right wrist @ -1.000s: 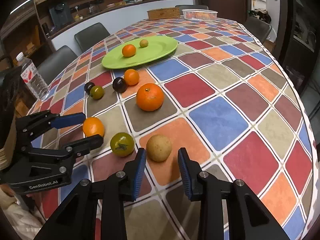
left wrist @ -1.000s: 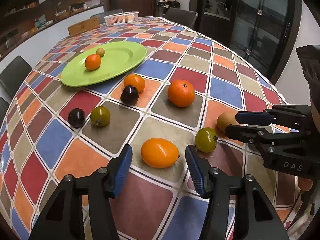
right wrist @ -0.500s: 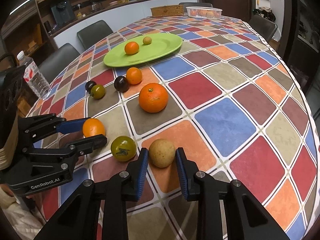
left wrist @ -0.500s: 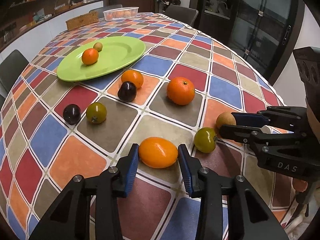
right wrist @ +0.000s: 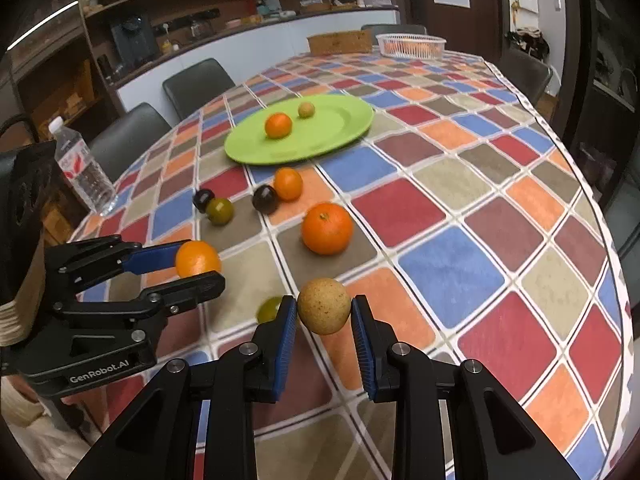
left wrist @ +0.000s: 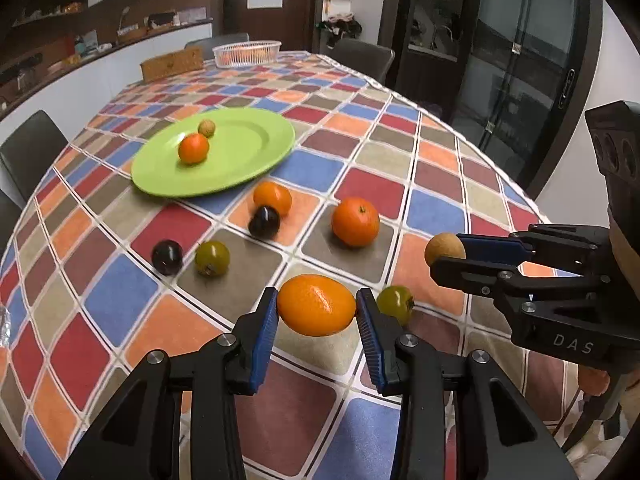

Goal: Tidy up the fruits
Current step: 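Carry the oval orange fruit with the left tool while the right tool carries the pear to the plate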

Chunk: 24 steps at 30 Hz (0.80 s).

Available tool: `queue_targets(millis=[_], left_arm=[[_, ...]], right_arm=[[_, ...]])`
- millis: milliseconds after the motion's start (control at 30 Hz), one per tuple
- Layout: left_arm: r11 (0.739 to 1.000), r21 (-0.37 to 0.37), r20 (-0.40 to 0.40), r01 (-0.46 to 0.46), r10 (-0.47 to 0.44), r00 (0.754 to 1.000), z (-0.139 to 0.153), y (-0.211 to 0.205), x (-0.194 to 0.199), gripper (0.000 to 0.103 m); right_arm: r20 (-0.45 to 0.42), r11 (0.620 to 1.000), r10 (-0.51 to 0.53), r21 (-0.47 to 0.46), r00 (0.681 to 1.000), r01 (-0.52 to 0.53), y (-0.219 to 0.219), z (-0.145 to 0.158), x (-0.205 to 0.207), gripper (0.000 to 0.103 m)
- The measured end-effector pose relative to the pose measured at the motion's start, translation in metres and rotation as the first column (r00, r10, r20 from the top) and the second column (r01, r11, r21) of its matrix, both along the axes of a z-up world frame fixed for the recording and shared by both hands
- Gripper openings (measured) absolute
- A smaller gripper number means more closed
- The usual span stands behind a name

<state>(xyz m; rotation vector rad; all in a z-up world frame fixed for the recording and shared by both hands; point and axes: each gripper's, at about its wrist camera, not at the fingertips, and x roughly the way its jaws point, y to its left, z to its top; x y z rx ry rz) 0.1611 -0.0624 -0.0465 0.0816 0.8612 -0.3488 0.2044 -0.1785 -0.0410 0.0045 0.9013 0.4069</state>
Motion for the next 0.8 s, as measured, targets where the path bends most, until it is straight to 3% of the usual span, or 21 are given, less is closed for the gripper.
queue_targets(millis=[367, 800], left_arm=[[1.0, 0.002, 0.114, -0.02, 0.02, 0.993, 0.043, 0.014, 0.002, 0.039], [0.999, -0.01, 0.183, -0.036, 0.038, 0.982, 0.075, 0.036, 0.041, 0.039]], right_arm=[[0.116, 0.999, 0.037, 0.024, 0.993, -0.04, 0.016, 0.038, 0.003, 0.029], [0.227, 0.995, 0.095, -0.011, 0.969, -0.095, 0.043, 0.08, 0.042, 0.029]])
